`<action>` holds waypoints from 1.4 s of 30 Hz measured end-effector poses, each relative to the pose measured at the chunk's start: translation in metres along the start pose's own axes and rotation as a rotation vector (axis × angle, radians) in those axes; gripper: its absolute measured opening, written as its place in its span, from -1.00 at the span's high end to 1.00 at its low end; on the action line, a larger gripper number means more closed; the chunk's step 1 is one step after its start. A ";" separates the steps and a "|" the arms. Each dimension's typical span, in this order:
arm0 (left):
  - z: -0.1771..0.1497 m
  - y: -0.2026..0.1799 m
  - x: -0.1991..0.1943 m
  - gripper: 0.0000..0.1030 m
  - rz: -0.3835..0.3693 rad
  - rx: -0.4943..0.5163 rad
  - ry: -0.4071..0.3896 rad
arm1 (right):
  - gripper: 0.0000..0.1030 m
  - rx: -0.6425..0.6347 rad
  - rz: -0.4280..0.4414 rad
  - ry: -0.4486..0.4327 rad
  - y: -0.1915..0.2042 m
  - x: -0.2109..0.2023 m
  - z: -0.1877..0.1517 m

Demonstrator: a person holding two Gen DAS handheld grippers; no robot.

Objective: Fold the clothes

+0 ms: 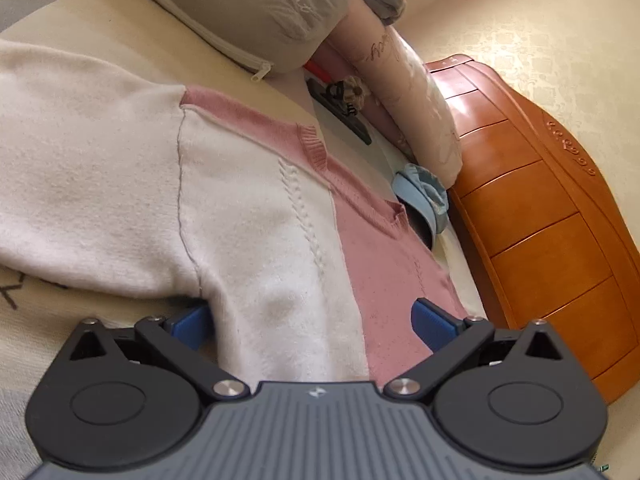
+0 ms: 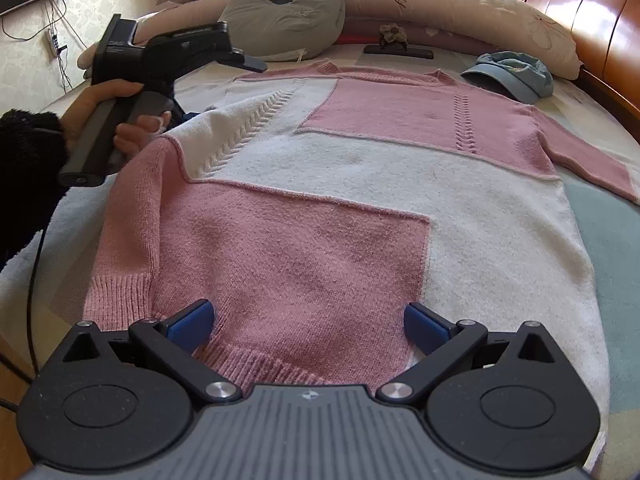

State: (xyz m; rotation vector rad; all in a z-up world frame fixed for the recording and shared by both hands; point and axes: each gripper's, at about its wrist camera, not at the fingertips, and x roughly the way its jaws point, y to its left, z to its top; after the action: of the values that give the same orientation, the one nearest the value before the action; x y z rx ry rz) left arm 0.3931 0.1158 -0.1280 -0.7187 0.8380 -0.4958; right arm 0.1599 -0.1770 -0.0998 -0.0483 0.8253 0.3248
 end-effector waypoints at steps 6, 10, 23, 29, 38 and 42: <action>-0.022 0.002 -0.013 -0.87 -0.116 0.032 0.050 | -1.00 0.015 0.009 -0.006 -0.004 -0.005 -0.005; -0.016 0.034 -0.024 -0.44 -0.168 -0.172 -0.039 | -1.00 0.015 0.012 -0.009 -0.004 -0.005 -0.006; -0.006 0.026 -0.030 0.80 0.059 -0.138 -0.073 | -1.00 0.028 0.016 -0.013 -0.005 -0.007 -0.008; 0.010 0.025 -0.059 0.81 0.129 -0.078 -0.093 | -1.00 0.032 0.016 -0.013 -0.005 -0.007 -0.008; -0.019 0.036 -0.055 0.40 0.096 -0.111 -0.004 | -1.00 0.025 0.013 -0.011 -0.006 -0.006 -0.008; -0.015 0.036 -0.047 0.37 0.092 -0.116 -0.029 | -1.00 0.023 0.011 -0.009 -0.005 -0.007 -0.009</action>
State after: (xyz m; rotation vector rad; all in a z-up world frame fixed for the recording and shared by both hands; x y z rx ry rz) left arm 0.3579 0.1643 -0.1382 -0.7881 0.8732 -0.3559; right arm 0.1506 -0.1854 -0.1011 -0.0209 0.8207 0.3253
